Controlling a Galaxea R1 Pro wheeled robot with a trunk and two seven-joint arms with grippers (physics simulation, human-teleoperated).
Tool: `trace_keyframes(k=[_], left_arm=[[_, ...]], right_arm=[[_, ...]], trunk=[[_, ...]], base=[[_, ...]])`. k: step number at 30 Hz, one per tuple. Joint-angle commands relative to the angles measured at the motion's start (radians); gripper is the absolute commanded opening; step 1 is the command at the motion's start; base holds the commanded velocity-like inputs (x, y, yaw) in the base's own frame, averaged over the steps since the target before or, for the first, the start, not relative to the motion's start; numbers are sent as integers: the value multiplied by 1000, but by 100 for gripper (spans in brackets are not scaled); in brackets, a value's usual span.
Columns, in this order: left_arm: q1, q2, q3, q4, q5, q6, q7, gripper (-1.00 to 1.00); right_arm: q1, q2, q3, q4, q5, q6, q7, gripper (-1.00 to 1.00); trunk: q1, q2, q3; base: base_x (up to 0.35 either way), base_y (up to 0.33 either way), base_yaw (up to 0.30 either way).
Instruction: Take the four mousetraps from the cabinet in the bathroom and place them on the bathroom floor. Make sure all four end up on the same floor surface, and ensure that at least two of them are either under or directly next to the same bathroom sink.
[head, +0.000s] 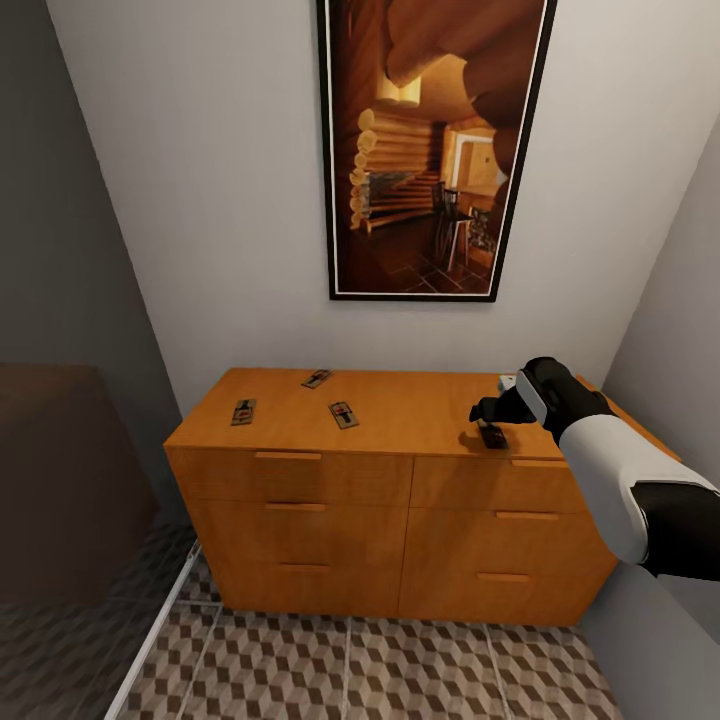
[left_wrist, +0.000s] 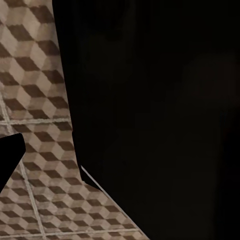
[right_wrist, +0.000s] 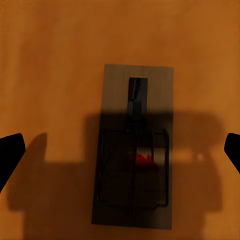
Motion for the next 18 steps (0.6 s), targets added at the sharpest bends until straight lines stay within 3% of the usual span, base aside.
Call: trace_keyframes(k=[1,18], left_arm=[[0,0,-6,-2,-1,-2,-1,100],[0,-3,-6,7,-2,-3,-1,100]], right_arm=[[0,-1,2,-1,1,4,4,100],[0,-1,2,-1,1,4,4,100]], trunk=[[0,0,-1],[0,0,-1]], base=[[0,0,0],[0,-12,0]])
